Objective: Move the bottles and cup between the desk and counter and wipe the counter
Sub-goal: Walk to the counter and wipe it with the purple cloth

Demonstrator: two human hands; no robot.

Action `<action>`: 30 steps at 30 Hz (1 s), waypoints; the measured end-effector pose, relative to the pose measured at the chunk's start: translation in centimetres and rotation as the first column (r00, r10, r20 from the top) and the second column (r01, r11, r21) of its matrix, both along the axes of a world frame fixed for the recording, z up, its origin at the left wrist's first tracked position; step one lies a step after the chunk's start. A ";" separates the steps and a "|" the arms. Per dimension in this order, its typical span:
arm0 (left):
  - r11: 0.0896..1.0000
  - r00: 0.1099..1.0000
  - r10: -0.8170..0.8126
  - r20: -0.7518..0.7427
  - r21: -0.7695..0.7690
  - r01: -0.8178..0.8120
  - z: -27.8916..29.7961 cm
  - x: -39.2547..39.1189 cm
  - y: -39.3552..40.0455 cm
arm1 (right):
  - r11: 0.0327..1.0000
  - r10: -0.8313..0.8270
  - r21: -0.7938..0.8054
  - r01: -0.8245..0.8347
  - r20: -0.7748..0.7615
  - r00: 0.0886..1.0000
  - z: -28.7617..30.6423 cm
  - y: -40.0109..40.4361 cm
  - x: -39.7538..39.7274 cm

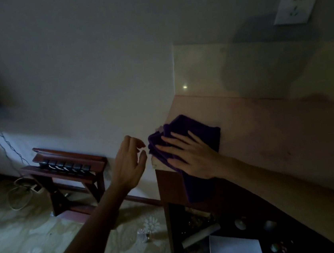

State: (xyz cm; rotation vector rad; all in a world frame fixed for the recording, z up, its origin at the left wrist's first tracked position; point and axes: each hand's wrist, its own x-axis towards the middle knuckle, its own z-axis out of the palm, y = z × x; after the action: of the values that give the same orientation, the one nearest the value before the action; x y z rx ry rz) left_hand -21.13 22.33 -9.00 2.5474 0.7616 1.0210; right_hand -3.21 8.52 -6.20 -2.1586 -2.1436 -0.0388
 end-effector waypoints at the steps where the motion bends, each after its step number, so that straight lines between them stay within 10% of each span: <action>1: 1.000 1.000 -0.005 -0.021 0.013 0.005 0.0 -0.2 0.4 | 1.000 0.009 0.006 -0.009 0.018 1.000 0.1 -0.1 0.1; 11: 0.997 0.993 -0.075 0.094 0.034 0.073 1.9 4.8 -0.6 | 1.000 -0.006 -0.013 0.006 -0.020 1.000 0.6 9.5 7.6; 19: 0.984 0.986 -0.134 -0.101 0.102 0.144 3.6 11.0 -8.0 | 0.996 -0.078 -0.047 0.075 -0.074 0.994 0.8 15.9 15.8; 30: 0.925 0.899 -0.263 -0.350 0.173 0.338 2.4 18.4 -16.8 | 0.992 -0.124 -0.041 0.122 -0.043 0.991 0.8 -3.7 31.0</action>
State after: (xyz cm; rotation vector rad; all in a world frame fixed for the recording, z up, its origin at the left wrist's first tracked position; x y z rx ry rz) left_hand -2.69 5.57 -6.59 2.9570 0.3086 0.6306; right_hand 27.79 4.78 -5.42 -2.2880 -2.0010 0.0419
